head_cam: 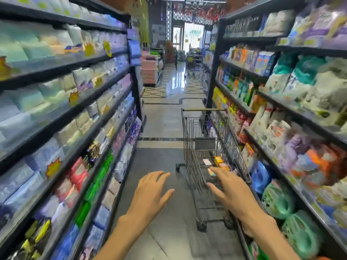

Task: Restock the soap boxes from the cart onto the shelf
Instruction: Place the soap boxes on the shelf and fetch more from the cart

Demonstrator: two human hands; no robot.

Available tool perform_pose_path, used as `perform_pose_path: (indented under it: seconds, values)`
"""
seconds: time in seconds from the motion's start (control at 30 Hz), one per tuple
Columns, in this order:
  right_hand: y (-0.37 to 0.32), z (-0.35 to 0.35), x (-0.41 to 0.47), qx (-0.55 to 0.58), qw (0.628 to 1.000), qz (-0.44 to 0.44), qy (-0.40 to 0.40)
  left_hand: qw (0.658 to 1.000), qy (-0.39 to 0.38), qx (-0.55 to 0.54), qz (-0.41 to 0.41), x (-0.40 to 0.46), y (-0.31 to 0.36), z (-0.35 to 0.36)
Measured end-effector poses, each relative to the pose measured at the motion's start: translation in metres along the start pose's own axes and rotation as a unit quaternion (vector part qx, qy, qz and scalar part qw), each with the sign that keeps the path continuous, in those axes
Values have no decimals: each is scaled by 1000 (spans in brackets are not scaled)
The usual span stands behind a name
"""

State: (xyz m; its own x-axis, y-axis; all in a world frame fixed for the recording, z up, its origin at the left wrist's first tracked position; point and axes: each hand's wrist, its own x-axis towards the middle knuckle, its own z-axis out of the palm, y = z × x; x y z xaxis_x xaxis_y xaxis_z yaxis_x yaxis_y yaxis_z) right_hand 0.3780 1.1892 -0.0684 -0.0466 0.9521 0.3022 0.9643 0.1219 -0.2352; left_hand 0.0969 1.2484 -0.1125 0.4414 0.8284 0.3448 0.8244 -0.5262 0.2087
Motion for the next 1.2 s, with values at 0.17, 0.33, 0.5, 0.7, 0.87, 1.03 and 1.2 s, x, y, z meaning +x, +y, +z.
perform_pose_path:
  seconds: [0.17, 0.33, 0.5, 0.7, 0.87, 1.03, 1.2]
  values:
    - [31, 17, 110, -19, 1000, 13, -9, 1000, -8, 1, 5, 110, -39, 20]
    - [63, 50, 207, -34, 998, 45, -27, 999, -20, -18, 39, 224, -82, 58]
    - [94, 82, 298, -29, 993, 110, -21, 993, -55, -37, 95, 347, -125, 99]
    - [129, 93, 381, -42, 972, 229, -16, 973, -113, -53, 195, 492, -152, 149]
    - [176, 108, 419, -41, 941, 336, -19, 946, -150, -65, 281, 591, -134, 204]
    - [238, 132, 449, -46, 905, 424, -10, 911, -186, -70, 362, 676, -101, 277]
    - [303, 160, 481, -39, 869, 493, -10, 883, -259, -65, 386, 750, -76, 352]
